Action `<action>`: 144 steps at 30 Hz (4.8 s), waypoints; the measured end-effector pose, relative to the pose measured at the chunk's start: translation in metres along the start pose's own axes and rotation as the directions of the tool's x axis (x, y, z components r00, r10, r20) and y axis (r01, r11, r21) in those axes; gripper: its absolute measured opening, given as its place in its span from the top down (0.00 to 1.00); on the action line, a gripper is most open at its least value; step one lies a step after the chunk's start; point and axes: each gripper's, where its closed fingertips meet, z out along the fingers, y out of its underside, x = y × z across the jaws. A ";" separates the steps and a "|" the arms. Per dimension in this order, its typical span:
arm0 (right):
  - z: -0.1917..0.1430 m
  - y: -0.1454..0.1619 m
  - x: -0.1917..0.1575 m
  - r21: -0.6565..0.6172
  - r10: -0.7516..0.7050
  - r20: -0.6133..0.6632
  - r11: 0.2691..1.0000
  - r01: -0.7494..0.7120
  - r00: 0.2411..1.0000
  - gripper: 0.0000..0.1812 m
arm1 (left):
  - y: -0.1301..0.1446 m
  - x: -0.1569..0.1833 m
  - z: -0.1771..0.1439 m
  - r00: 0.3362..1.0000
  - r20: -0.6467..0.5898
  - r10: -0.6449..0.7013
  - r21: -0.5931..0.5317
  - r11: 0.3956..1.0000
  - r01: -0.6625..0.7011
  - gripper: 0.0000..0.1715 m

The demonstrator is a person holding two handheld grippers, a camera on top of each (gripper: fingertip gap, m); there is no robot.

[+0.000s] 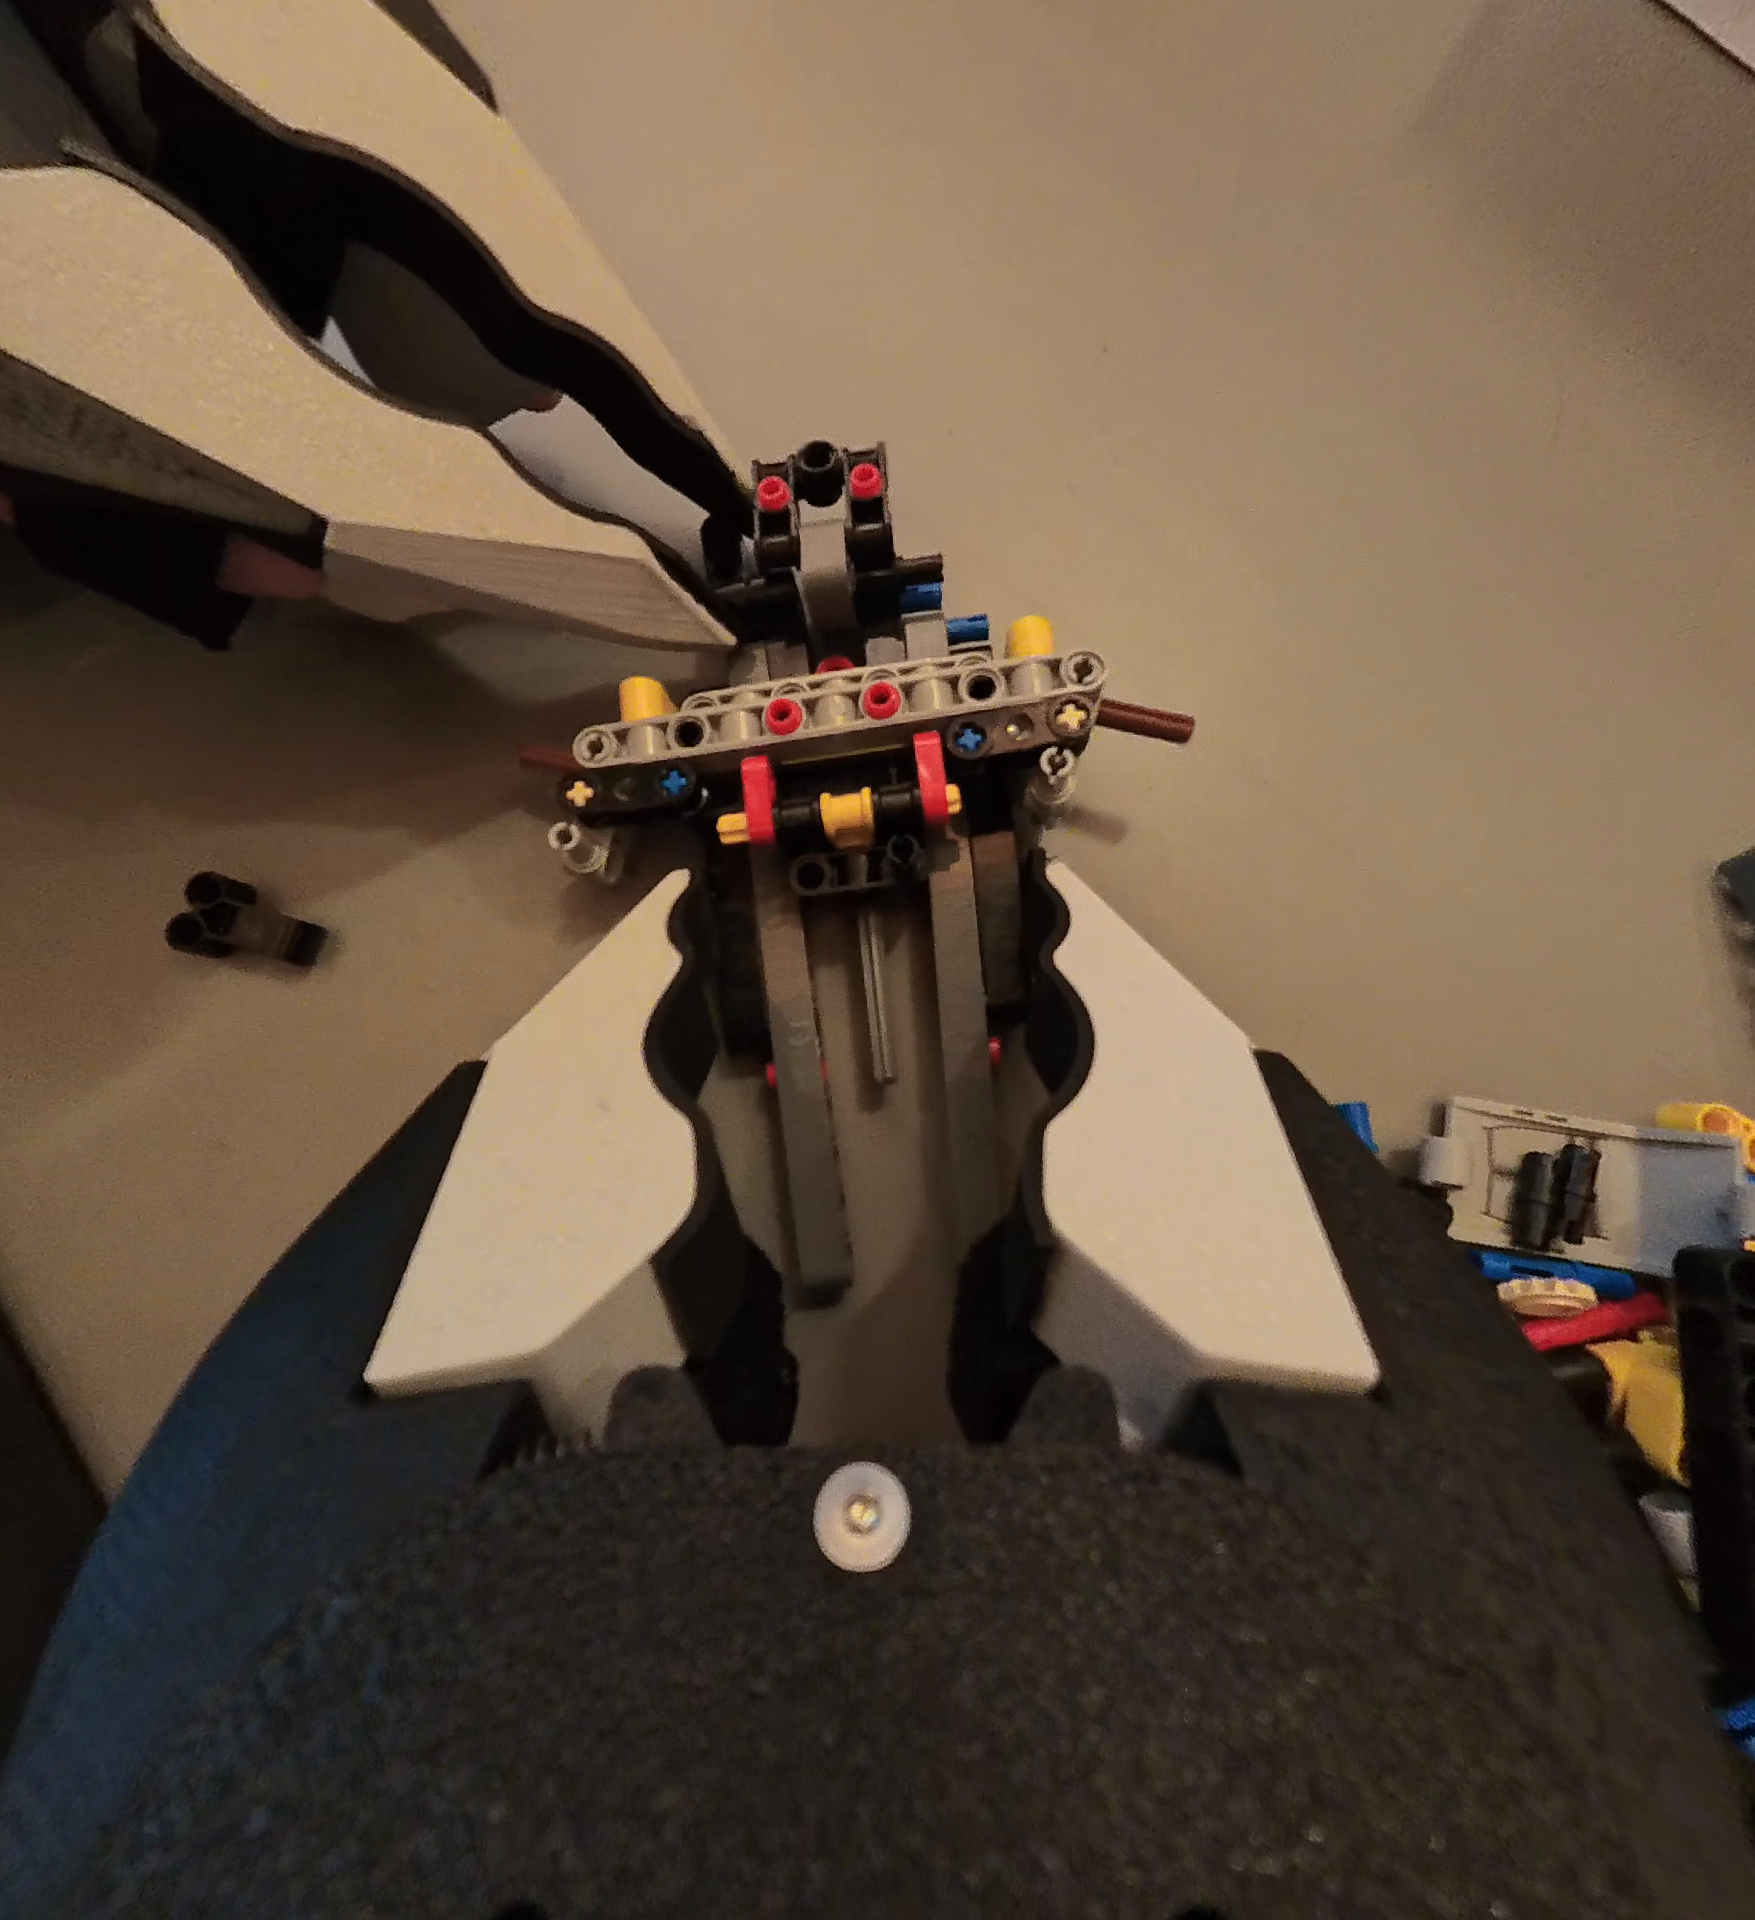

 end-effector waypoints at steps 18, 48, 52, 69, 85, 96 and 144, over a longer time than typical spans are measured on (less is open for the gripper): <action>0.002 -0.002 -0.004 0.007 -0.021 0.012 1.000 0.021 1.000 0.67 | 0.005 0.000 -0.006 0.996 0.054 0.073 -0.005 0.997 -0.073 0.87; -0.101 0.027 0.100 0.127 0.074 -0.401 0.992 -0.025 0.913 0.96 | 0.016 -0.040 -0.015 0.998 0.035 0.051 -0.026 0.998 -0.050 0.87; -0.098 0.057 0.124 0.066 0.142 -0.459 0.990 -0.125 0.877 0.95 | 0.016 -0.040 -0.016 0.994 0.039 0.104 -0.019 0.995 -0.103 0.87; -0.011 0.000 -0.003 -0.004 -0.190 -0.127 0.982 0.191 0.974 0.77 | 0.021 -0.042 -0.019 0.964 0.005 0.265 -0.019 0.964 -0.265 0.91; -0.002 -0.001 -0.017 0.017 0.073 -0.001 0.997 -0.073 0.997 0.96 | -0.005 -0.028 -0.039 0.991 -0.132 0.018 0.122 0.993 -0.002 0.82; 0.000 -0.004 -0.019 0.027 0.133 0.031 0.991 -0.134 0.991 0.96 | -0.002 -0.010 -0.018 0.992 -0.099 0.079 0.087 0.994 -0.070 0.80; -0.040 -0.105 -0.044 0.012 -0.708 -0.265 0.676 0.737 0.654 0.83 | -0.037 -0.010 -0.058 0.612 0.379 0.694 0.108 0.623 -0.774 0.98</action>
